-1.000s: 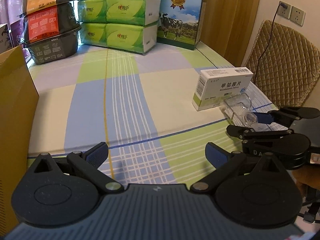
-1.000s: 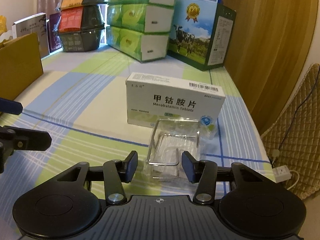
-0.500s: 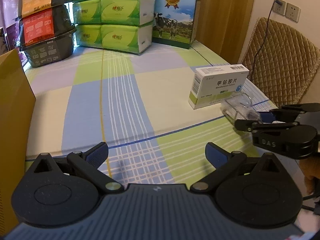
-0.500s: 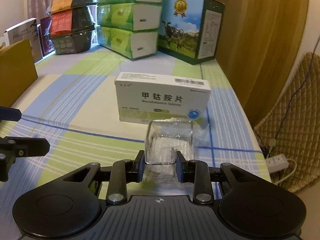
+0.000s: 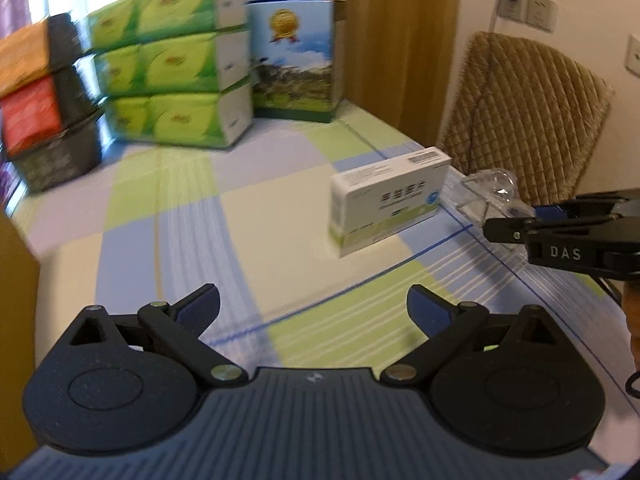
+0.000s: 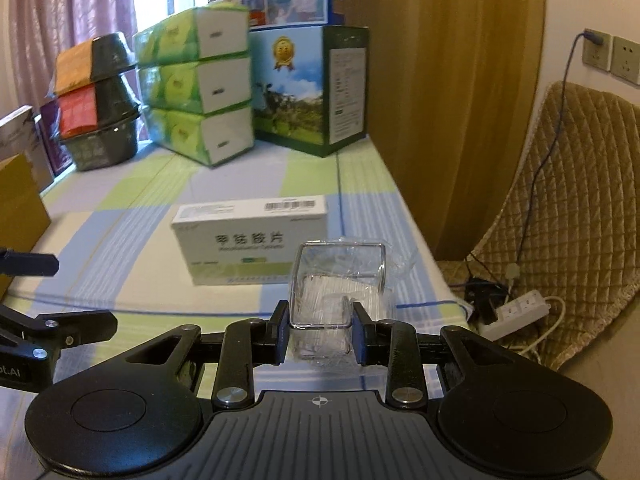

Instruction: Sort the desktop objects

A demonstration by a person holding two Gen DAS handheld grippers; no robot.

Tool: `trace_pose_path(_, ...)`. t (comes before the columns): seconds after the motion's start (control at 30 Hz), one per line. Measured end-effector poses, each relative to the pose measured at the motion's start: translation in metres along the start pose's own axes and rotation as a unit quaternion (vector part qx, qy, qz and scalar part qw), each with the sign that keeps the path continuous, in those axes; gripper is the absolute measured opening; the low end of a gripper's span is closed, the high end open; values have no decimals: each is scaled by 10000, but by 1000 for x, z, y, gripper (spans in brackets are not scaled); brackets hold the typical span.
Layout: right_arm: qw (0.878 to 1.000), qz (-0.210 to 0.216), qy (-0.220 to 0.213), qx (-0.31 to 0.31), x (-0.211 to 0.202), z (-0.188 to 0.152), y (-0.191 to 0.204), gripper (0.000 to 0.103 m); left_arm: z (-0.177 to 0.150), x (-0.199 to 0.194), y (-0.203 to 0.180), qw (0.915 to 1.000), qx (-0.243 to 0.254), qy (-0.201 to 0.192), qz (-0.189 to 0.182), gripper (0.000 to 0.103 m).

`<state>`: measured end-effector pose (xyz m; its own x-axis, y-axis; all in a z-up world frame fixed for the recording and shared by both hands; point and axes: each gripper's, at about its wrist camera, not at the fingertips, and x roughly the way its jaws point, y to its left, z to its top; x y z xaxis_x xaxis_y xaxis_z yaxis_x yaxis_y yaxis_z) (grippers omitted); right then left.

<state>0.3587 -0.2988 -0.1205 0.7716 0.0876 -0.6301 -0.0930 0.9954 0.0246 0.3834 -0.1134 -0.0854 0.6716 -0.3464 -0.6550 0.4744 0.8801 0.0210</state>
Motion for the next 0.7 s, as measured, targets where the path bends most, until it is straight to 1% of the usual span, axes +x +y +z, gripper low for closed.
trace_pose_path(0.2,9991,-75,-185,362,6,10,-16,28,34,25,-12,9982,575,-62,-168,96)
trace_pose_path(0.27,9989,-98,-137,434,8,9,-16,28,46,38,-17,9966,779,-50,-251,94)
trace_pose_path(0.33,9992,-81,-95,374,11,8,-16,28,55,52,-19,9954,884,-26,-365,92)
trace_pose_path(0.47,9982,-132,-126,575,14,9,-24,28,64,76,-25,9918,1180,68,-484,92)
trace_pose_path(0.53,9981,-130,-108,600,16,9,-26,28,65,88,-27,9899,1292,151,-569,89)
trace_pose_path(0.57,9981,-130,-97,590,17,9,-26,28,65,93,-28,9889,1326,200,-640,83)
trace_pose_path(0.6,9981,-137,-83,591,18,9,-26,28,65,96,-28,9884,1327,224,-706,76)
trace_pose_path(0.63,9981,-135,-74,598,19,9,-27,28,65,99,-28,9880,1314,244,-776,73)
trace_pose_path(0.7,9980,-136,-57,621,20,8,-28,28,65,103,-27,9880,1232,299,-879,58)
